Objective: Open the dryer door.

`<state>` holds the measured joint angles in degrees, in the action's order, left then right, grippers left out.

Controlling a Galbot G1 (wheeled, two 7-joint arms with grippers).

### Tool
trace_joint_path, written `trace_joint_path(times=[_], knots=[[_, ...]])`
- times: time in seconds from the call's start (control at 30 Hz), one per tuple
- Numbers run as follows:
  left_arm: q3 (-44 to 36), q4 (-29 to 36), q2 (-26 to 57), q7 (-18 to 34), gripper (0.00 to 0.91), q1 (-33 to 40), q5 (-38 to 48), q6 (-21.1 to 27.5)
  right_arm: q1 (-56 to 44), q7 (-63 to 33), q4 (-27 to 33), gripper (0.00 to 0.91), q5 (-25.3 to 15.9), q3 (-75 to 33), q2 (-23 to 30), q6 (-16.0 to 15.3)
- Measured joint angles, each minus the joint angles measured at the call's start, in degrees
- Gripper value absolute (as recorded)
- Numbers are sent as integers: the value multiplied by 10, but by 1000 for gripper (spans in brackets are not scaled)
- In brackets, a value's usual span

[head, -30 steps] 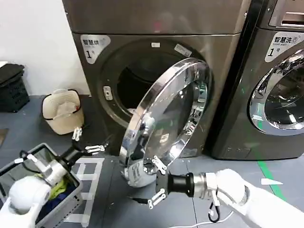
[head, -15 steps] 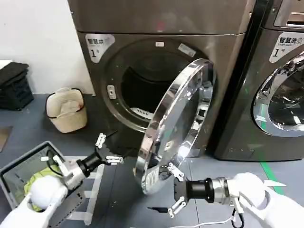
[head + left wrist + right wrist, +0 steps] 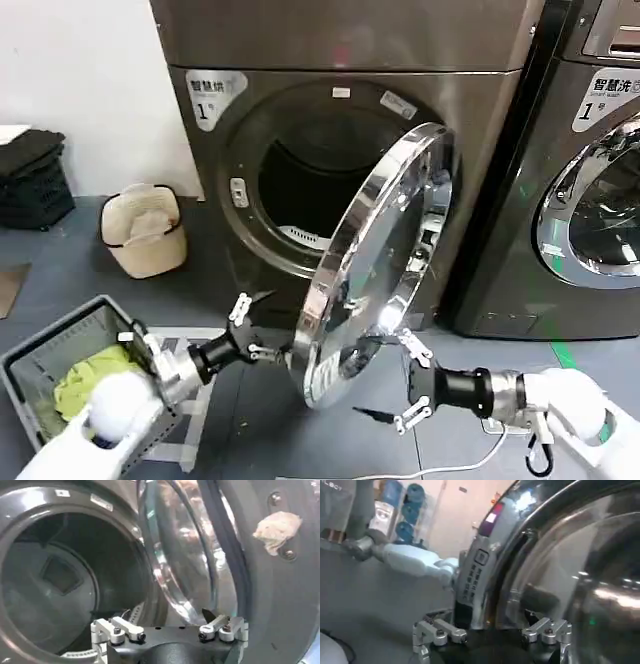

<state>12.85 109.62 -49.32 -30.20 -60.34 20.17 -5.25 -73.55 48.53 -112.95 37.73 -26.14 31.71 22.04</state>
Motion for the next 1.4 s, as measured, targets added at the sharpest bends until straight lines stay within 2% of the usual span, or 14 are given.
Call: trace_joint_path(times=[0.23,0.5,0.77,0.93,1.07,1.17,1.4], knots=[[-29,-8,-11,1,907,25,-1,2,-81,33,17,907,0,-99,11,34],[-70,-23,-29,1,907,62,-1,2,-218,85,53,907,14,-261,51,101],[-129,-44,-48,1,907,112,-2,-2,-350,59,87,907,30,-429,140,145],[-172,-58,-68,1,907,145,-11,6,-397,14,125,907,45,-512,194,157],[-199,-68,-86,8,907,166,-14,11,-415,-34,167,907,44,-565,223,156],[-215,-73,-100,12,907,179,-15,12,-423,-84,198,907,29,-600,235,144],[-245,-82,-125,20,907,200,-17,13,-438,-242,279,907,4,-682,246,68]])
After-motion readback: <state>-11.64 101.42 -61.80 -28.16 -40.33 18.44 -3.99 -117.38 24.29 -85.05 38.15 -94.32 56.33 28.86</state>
